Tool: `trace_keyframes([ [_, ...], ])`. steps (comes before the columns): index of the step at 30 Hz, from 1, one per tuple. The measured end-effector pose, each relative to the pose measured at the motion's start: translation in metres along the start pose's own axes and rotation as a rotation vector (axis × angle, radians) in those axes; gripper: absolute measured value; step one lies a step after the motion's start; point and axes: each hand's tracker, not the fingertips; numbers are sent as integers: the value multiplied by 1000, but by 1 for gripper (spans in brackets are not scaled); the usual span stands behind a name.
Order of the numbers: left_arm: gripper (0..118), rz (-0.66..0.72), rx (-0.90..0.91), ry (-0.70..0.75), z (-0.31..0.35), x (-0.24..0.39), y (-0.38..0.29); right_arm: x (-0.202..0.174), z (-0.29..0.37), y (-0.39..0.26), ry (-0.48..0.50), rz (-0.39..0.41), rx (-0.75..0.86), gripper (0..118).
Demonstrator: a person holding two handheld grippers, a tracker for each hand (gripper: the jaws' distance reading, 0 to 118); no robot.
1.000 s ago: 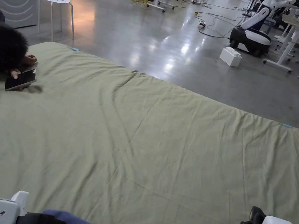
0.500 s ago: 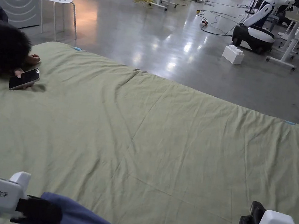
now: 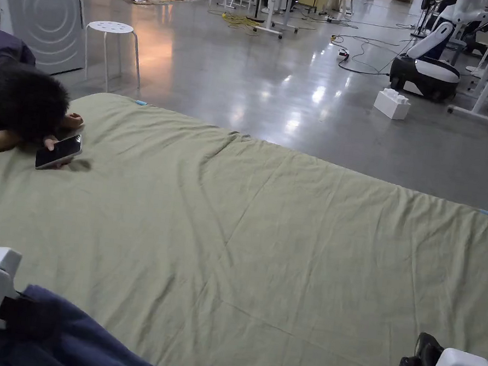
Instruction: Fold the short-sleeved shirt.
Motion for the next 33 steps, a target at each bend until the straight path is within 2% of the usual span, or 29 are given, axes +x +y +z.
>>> trace_keyframes([
  [4,9,57,-12,-226,-2,39,-12,1,4,2,11,-17,1,0],
  [7,9,78,-42,-325,-15,74,-24,2,7,2,16,-15,7,0],
  [8,9,60,-34,-320,-22,63,-15,2,7,2,14,-14,6,0],
  [12,9,21,-73,-302,-61,112,-28,7,8,-4,11,-20,-9,0],
  [20,9,-62,-207,-111,-175,178,-65,16,14,-18,-2,-39,-41,0],
  [23,10,-40,-237,-56,-202,182,-77,18,15,-26,-4,-43,-59,0],
  [25,20,-30,-214,-51,-206,181,-81,20,15,-29,-7,-50,-68,0],
  [28,54,-4,-201,-111,-196,176,-78,19,15,-30,-8,-52,-77,0],
  [30,58,30,-198,-195,-185,171,-74,19,15,-31,-5,-51,-80,0],
  [33,60,1,-154,-174,-157,165,-67,18,16,-31,1,-57,-80,0],
])
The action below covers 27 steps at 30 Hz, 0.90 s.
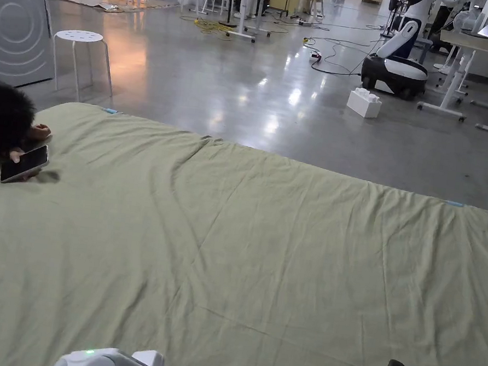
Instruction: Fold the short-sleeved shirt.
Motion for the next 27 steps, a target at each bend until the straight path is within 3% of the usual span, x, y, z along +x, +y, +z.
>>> trace_keyframes([
  [5,56,47,108,-46,40,-21,7,-3,1,-2,16,-28,-24,0],
  [6,49,44,116,-44,45,-23,6,-4,1,-2,17,-23,-17,0],
  [8,21,25,139,6,45,-25,0,-4,1,-4,20,-28,-21,0],
  [9,19,9,140,52,42,-24,-2,-5,1,-5,20,-27,-24,0],
  [15,18,-74,6,137,1,-9,-17,-7,0,-13,27,-24,-46,0],
  [22,18,-148,-58,20,-33,31,-34,-8,0,-20,31,-25,-64,1],
  [27,18,-186,-47,33,-47,42,-37,-5,1,-18,29,-27,-52,0],
])
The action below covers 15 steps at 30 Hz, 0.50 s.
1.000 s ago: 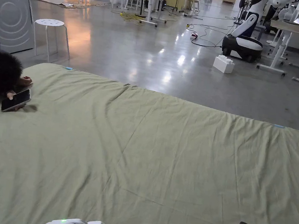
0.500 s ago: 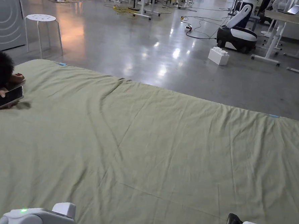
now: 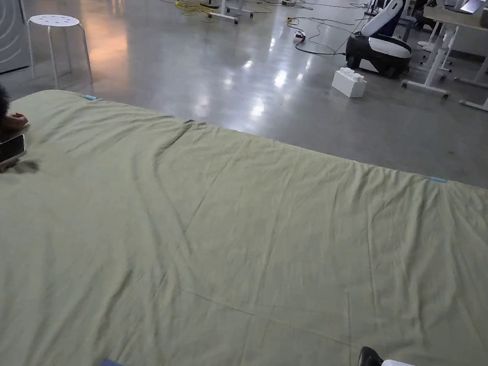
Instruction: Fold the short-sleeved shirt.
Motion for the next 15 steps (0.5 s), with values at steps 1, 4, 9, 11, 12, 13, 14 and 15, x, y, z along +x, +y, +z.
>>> trace_keyframes([
  [1,18,10,5,-2,-2,-1,0,0,1,1,-2,0,7,0],
  [4,18,29,10,-13,-5,-7,0,1,2,5,-3,4,19,0],
  [9,53,55,23,-99,20,-28,2,4,5,13,-4,8,36,0],
  [11,81,45,70,-145,48,-46,2,7,7,16,-5,10,45,0],
  [12,84,51,96,-152,62,-57,2,8,8,17,-8,14,49,0],
  [13,84,60,126,-154,75,-71,3,9,9,19,-10,18,53,0],
  [14,84,68,149,-144,87,-85,4,10,9,20,-12,20,57,0],
  [15,85,79,169,-131,96,-102,4,11,9,21,-14,19,59,0],
])
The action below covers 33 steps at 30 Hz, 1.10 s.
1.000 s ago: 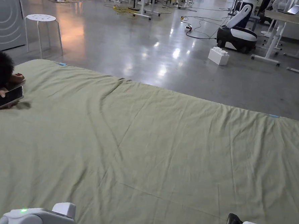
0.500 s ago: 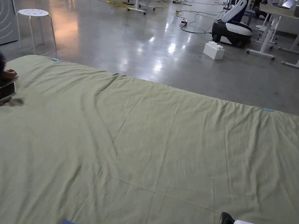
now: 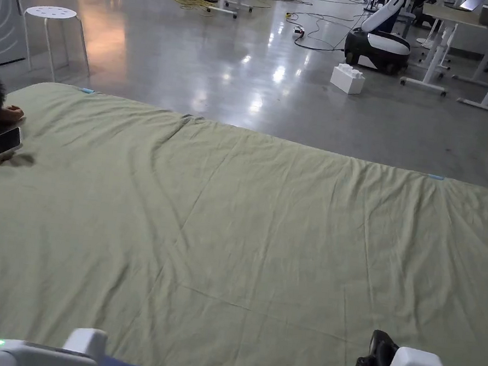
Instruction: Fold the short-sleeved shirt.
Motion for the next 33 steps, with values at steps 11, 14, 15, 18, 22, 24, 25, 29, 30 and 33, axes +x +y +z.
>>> trace_keyframes([
  [11,87,210,11,-111,4,-130,2,-4,-6,5,-3,-13,0,0],
  [14,87,251,-33,-229,-16,-138,-5,-6,-6,5,-2,-9,-7,0],
  [15,87,248,-10,-255,-18,-139,-5,-7,-6,5,-3,-8,-8,0],
  [18,86,294,7,-333,-31,-146,-2,-8,-5,4,-6,-3,-11,0],
  [22,76,186,-42,-330,-39,-92,-16,-10,-6,4,-8,2,-20,0],
  [24,30,127,-40,-305,-37,-82,-18,-11,-5,4,-10,6,-20,0],
  [25,19,108,-46,-286,-44,-120,0,-11,-4,5,-12,9,-20,0],
  [29,17,164,-51,-293,-43,-131,-6,-13,-4,6,-12,18,-20,0],
  [30,16,159,-42,-285,-40,-131,-5,-13,-4,7,-12,18,-19,0],
  [33,16,167,-28,-297,-31,-127,-7,-13,-1,8,-13,20,-13,0],
])
